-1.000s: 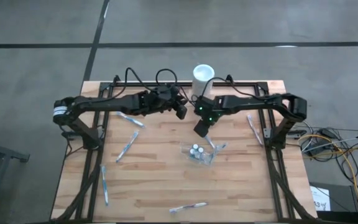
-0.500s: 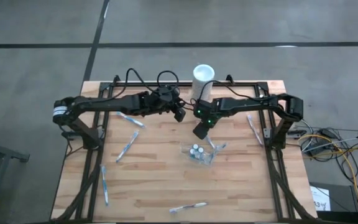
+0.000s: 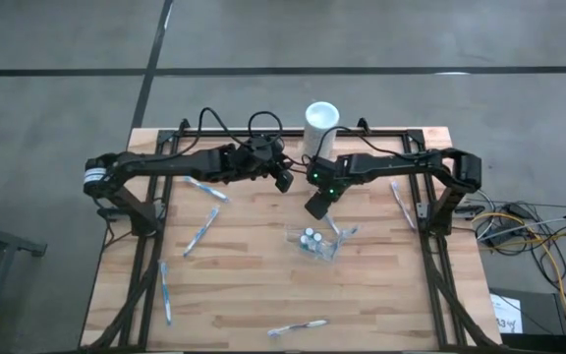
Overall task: Pick & Place toothbrushing station
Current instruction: Put the blue toothbrush into the transparent organizer
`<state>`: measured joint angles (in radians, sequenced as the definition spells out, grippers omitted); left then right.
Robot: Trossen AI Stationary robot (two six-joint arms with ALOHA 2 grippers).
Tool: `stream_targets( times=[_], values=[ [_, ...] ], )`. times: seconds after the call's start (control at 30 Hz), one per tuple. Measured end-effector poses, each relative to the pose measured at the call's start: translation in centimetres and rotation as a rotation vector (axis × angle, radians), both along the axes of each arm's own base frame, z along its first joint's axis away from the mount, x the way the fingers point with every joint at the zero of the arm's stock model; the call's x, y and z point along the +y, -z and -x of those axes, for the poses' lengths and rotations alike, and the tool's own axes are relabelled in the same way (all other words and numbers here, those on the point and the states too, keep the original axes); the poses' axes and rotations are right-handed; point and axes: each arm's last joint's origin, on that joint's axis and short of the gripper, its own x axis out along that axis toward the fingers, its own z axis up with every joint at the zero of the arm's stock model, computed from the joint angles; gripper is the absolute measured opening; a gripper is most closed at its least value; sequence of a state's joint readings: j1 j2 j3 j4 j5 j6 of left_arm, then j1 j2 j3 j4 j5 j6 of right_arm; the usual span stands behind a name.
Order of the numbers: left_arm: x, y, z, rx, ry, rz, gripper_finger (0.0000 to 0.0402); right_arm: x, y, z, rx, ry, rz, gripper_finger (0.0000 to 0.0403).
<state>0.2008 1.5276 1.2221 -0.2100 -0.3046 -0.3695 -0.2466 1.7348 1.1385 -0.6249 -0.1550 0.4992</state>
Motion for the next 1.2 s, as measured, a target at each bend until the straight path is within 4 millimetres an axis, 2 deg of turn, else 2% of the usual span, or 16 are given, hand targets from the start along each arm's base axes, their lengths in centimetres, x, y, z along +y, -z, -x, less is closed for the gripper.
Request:
stream_targets(
  times=[0.4,0.8,0.97,1.2],
  values=[
    [0.0,-0.3,-0.1,-0.028,0.005,-0.002,0.0129,-0.6,-4.8,1.5,-0.159,0.077,0.111,0.0068],
    [0.0,-0.2,-0.1,-0.004,0.010,-0.027,0.0129,-0.5,-3.9,1.2,-0.134,0.068,0.093,0.0068],
    [0.0,-0.3,-0.1,-0.049,-0.016,0.031,0.0129,-0.5,-3.8,1.1,-0.132,0.070,0.091,0.0068],
    [-1.3,-0.7,-0.1,-0.036,0.254,0.053,0.0129,-0.5,-3.8,1.1,-0.131,0.067,0.087,0.0068]
  ],
)
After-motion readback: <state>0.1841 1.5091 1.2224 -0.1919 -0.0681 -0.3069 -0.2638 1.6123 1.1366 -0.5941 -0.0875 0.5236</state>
